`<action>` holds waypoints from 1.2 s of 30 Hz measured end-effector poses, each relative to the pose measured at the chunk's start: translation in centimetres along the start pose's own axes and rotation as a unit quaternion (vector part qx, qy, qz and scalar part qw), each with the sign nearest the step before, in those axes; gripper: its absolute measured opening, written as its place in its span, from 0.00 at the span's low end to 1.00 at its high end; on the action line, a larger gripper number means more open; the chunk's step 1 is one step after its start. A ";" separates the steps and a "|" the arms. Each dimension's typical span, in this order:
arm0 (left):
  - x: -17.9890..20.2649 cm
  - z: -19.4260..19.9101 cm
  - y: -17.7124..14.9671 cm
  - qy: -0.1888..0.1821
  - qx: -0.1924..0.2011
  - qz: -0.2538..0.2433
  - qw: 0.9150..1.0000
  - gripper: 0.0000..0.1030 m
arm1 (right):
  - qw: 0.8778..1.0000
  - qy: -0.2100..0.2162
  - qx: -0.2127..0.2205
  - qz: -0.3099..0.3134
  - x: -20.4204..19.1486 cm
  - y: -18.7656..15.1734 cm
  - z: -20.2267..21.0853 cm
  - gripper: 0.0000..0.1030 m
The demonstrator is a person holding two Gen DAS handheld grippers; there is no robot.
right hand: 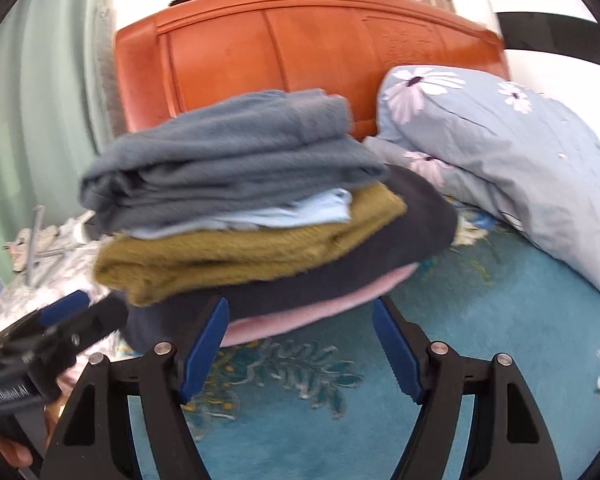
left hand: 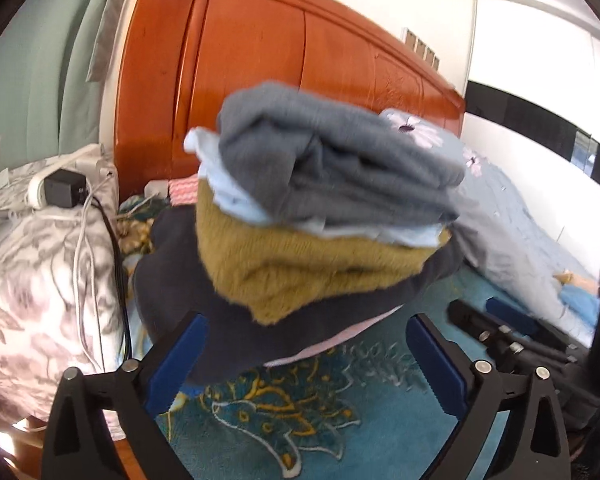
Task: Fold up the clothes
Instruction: 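Open both grippers and pull back from the clothes stack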
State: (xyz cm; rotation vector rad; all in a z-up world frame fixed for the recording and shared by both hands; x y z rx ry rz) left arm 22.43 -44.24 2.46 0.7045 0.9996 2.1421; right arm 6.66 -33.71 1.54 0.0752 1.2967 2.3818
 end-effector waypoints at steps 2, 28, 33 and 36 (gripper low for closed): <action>-0.5 -0.8 -1.0 0.009 -0.006 0.009 1.000 1.00 | 1.000 -0.008 0.000 0.010 0.1 -0.3 -0.3 0.73; -1.5 -1.7 -2.7 0.025 -0.003 0.028 0.999 1.00 | 0.999 0.018 0.016 0.026 -1.9 -1.1 -0.4 0.92; -1.6 -1.0 -2.6 0.039 0.012 0.029 0.999 1.00 | 0.999 0.018 0.022 0.029 -2.4 -1.2 -0.1 0.92; -1.6 -0.6 -2.5 0.049 0.027 0.030 0.998 1.00 | 0.999 0.021 0.024 0.031 -2.7 -1.2 0.0 0.92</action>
Point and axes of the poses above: each gripper's, at about its wrist camera, not at the fingertips, and z roughly against the way its jaws point, x to its right, y to its top, the point moved 3 cm from there along -z, roughly the way its jaws point, and after that the axes turned 3 degrees about -x, right-handed, at the moved point
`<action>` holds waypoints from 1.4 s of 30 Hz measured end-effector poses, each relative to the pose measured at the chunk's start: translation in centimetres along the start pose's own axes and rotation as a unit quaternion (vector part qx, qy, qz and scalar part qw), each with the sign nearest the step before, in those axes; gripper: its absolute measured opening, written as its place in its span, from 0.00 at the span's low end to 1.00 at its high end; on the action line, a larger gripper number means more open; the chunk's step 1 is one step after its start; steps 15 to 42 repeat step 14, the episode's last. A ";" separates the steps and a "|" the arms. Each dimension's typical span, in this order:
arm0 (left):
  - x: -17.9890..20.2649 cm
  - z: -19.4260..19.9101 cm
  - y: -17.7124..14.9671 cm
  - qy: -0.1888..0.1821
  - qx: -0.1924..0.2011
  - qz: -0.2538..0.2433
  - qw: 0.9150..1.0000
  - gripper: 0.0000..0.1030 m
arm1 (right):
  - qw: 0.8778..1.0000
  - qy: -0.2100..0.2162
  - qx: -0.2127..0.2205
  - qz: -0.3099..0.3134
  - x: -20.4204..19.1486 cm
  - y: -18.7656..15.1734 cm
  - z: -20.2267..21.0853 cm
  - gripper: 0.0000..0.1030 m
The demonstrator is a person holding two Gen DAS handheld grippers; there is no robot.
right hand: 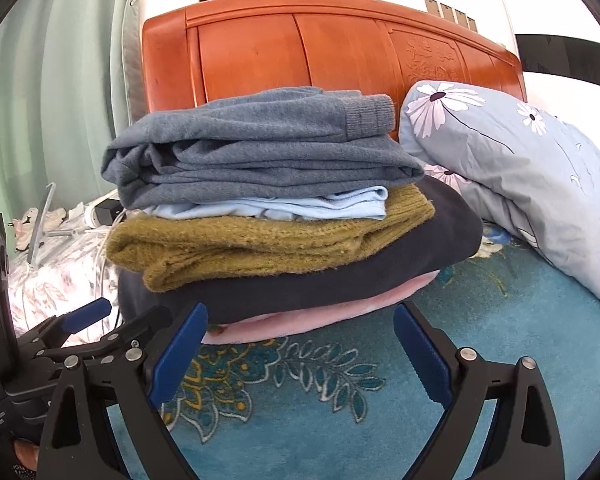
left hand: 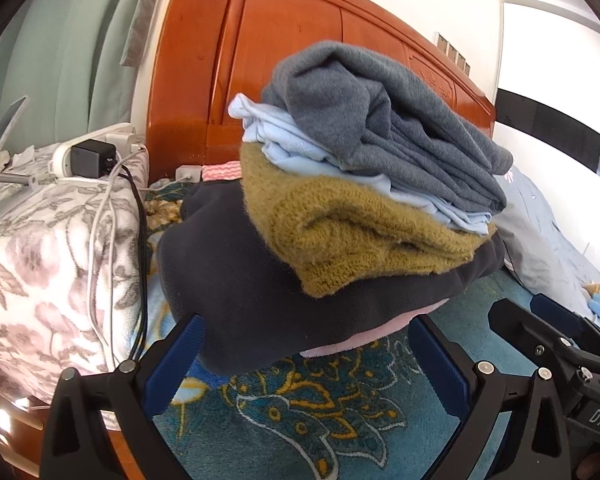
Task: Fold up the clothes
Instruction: 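Open both grippers and pull back from the clothes stack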
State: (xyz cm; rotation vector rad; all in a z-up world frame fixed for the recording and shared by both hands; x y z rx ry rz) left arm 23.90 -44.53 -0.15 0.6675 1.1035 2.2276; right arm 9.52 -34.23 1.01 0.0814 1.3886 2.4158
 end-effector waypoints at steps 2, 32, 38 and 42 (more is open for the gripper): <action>0.0 0.1 0.0 0.012 0.008 -0.003 1.000 1.00 | 1.000 0.000 -0.003 0.005 -0.2 -0.1 -0.1 0.92; 0.4 -0.2 -0.3 0.048 0.014 -0.027 0.998 1.00 | 1.000 0.002 -0.006 0.002 -0.1 -0.1 -0.1 0.92; 0.4 -0.2 -0.3 0.048 0.014 -0.027 0.998 1.00 | 1.000 0.002 -0.006 0.002 -0.1 -0.1 -0.1 0.92; 0.4 -0.2 -0.3 0.048 0.014 -0.027 0.998 1.00 | 1.000 0.002 -0.006 0.002 -0.1 -0.1 -0.1 0.92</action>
Point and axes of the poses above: each gripper's, at about its wrist camera, not at the fingertips, and z roughly against the way its jaws point, x to its right, y to its top, the point moved 3 cm from there along -z, roughly the way its jaws point, and after that the axes turned 3 degrees about -x, right-handed, at the moved point
